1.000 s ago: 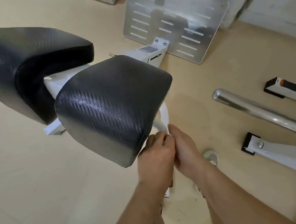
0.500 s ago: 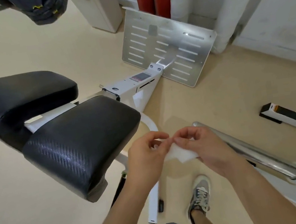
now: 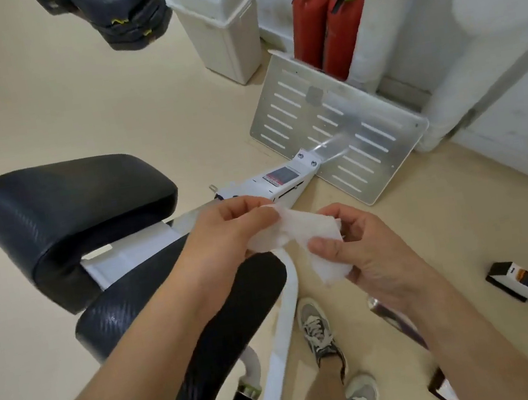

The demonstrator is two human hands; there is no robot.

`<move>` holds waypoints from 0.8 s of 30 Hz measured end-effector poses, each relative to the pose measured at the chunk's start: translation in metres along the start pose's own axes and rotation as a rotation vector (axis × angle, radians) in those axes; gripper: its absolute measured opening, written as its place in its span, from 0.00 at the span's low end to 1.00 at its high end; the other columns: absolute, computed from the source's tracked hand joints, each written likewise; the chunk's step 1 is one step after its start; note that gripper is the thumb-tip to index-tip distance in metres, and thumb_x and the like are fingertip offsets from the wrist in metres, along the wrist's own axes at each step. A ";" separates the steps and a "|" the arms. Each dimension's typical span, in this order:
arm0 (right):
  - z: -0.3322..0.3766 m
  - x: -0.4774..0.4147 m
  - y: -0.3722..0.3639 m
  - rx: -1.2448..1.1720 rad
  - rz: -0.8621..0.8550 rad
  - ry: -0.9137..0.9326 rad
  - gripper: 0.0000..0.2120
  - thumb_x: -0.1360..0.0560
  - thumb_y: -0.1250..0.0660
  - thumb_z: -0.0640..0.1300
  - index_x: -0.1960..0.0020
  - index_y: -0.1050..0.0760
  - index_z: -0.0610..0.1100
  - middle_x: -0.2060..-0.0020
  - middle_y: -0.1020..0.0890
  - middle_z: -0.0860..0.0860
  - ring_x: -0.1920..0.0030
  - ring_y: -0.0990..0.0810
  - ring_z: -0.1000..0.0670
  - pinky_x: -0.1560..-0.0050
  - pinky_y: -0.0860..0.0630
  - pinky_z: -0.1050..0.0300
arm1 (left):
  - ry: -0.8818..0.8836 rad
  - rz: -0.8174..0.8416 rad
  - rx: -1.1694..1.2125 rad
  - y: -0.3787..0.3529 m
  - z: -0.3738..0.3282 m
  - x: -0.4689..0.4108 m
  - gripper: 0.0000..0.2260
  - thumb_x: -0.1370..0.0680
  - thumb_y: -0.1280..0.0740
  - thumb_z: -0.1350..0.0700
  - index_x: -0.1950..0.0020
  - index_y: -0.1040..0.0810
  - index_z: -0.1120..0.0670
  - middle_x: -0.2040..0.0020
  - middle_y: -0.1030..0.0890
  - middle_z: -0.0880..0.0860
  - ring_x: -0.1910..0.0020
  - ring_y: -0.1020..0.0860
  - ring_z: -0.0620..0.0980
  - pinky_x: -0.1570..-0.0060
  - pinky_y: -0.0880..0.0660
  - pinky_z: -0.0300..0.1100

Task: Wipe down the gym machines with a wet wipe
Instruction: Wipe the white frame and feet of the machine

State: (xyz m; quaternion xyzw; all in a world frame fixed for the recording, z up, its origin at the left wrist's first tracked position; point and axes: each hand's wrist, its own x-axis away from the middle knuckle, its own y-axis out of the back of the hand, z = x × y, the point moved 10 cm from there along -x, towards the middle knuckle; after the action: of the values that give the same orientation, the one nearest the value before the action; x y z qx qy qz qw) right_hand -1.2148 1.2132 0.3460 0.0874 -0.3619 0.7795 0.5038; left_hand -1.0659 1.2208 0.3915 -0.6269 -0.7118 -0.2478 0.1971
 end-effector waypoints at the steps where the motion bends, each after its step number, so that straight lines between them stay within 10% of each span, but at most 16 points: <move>1: 0.008 -0.015 -0.002 0.012 -0.001 0.000 0.12 0.34 0.28 0.39 0.51 0.22 0.40 0.61 0.18 0.47 0.63 0.20 0.53 0.65 0.23 0.63 | 0.028 -0.018 0.105 0.010 0.002 -0.014 0.06 0.24 0.33 0.61 0.52 0.17 0.59 0.54 0.16 0.58 0.53 0.19 0.54 0.46 0.23 0.49; 13: 0.005 -0.122 -0.019 0.138 -0.048 -0.234 0.19 0.24 0.38 0.60 0.39 0.21 0.52 0.43 0.19 0.49 0.45 0.18 0.51 0.45 0.21 0.50 | 0.192 -0.270 0.694 0.059 0.042 -0.080 0.07 0.22 0.36 0.63 0.49 0.20 0.58 0.53 0.18 0.55 0.56 0.21 0.51 0.59 0.24 0.43; 17: 0.011 -0.137 -0.063 0.544 0.260 -0.227 0.22 0.28 0.28 0.49 0.35 0.25 0.53 0.45 0.17 0.52 0.44 0.19 0.53 0.41 0.22 0.55 | 0.162 -0.258 0.636 0.058 0.035 -0.089 0.06 0.21 0.36 0.62 0.49 0.20 0.57 0.57 0.18 0.57 0.59 0.21 0.52 0.61 0.25 0.43; 24: 0.029 -0.206 -0.062 0.638 0.219 -0.250 0.07 0.23 0.32 0.42 0.52 0.17 0.41 0.57 0.16 0.43 0.56 0.19 0.48 0.48 0.24 0.50 | 0.162 -0.428 0.653 0.084 0.038 -0.120 0.08 0.23 0.31 0.57 0.45 0.21 0.58 0.57 0.20 0.54 0.63 0.24 0.48 0.64 0.25 0.40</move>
State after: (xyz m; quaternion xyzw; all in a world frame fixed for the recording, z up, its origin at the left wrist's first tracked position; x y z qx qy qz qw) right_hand -1.0703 1.0595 0.2933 0.2956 -0.1662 0.8860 0.3163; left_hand -0.9648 1.1557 0.2986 -0.3473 -0.8499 -0.0923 0.3854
